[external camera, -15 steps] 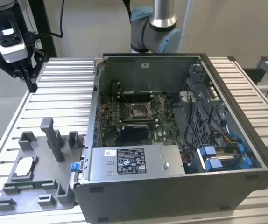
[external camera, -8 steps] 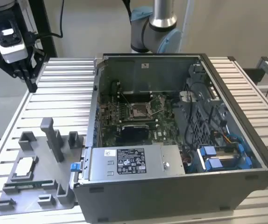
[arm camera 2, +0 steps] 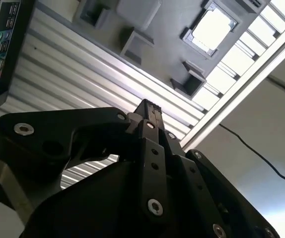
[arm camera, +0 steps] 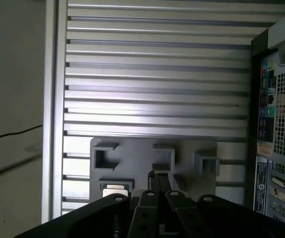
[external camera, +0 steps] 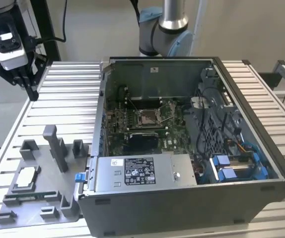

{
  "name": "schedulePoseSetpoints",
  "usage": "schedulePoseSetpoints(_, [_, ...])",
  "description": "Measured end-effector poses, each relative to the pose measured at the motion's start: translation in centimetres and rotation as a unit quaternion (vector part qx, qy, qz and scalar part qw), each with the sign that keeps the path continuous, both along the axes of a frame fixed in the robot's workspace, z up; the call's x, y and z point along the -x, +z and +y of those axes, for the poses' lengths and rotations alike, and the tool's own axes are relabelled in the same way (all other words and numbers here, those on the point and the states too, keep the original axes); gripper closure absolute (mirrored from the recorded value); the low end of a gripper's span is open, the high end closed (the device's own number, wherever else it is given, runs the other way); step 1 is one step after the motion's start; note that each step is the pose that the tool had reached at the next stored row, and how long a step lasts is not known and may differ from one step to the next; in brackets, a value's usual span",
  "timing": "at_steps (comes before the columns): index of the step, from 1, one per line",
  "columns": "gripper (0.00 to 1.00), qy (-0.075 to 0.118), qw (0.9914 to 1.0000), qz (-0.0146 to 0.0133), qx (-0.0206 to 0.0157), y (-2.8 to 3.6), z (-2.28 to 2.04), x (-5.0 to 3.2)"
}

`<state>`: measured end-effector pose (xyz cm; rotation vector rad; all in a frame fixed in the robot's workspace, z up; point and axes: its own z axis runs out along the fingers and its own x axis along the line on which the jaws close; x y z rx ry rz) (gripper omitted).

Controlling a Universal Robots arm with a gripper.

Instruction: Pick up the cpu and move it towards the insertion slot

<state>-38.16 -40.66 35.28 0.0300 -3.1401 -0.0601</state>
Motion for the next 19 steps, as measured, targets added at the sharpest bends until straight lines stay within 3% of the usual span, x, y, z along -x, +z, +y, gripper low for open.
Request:
schedulePoseSetpoints(4, [1.00,0.000,1.00000,0.0001,0.0000,-0.01,-0.66,0.26])
schedulePoseSetpoints(19, [1.00,-0.001,1.00000,0.0000,0.0000,-0.12,-3.34,2.48])
